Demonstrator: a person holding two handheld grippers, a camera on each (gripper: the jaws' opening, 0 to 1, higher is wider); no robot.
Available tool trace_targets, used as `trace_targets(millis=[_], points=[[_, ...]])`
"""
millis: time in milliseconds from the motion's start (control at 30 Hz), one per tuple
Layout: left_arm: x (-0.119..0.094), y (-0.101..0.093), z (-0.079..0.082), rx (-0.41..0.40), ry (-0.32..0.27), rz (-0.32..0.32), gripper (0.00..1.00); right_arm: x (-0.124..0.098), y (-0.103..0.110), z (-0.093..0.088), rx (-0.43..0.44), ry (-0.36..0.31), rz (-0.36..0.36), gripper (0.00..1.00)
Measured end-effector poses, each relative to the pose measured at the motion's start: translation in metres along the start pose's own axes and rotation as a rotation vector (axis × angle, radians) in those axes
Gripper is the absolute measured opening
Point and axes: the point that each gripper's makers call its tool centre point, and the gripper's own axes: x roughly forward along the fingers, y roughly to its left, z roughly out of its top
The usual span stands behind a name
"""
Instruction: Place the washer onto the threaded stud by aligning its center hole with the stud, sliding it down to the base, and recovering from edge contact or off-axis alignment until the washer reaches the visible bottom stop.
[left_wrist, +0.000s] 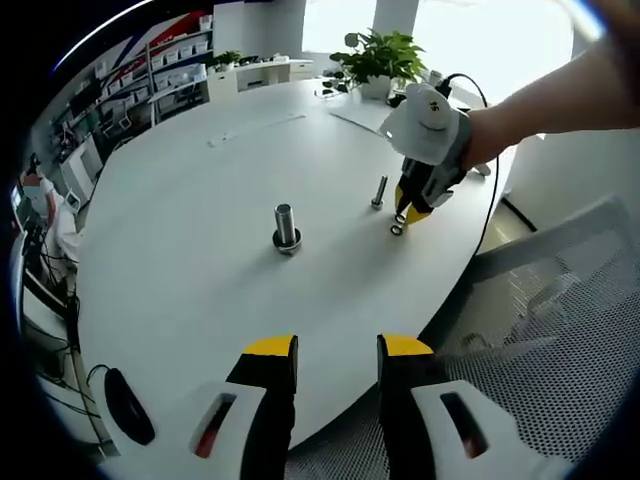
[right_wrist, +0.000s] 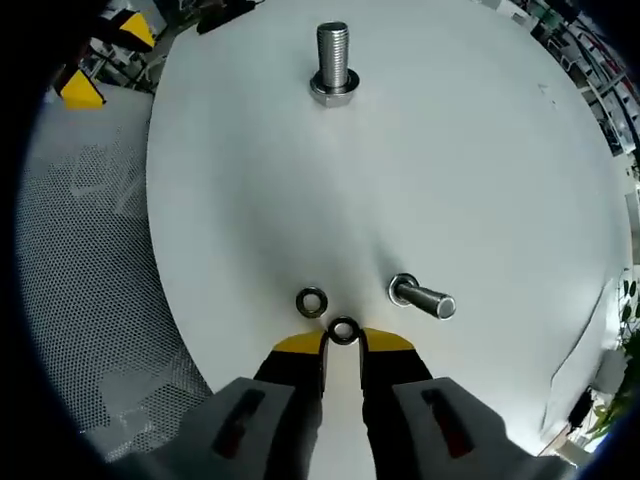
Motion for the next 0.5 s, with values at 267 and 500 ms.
trace_targets(millis=[267, 500], points=[[-0.0011, 0.0018, 0.0008, -0.008, -0.005, 0.005, 0.30, -0.0011, -0.0017, -0.0001, 0.059, 0.076, -0.032, 0.14], [-0.0016, 0.0026, 0.0006, -0.010, -0.005, 0.009, 0.30, 0.0008, -0.0077, 0.0001, 0.088, 0.009, -0.061, 0.03]])
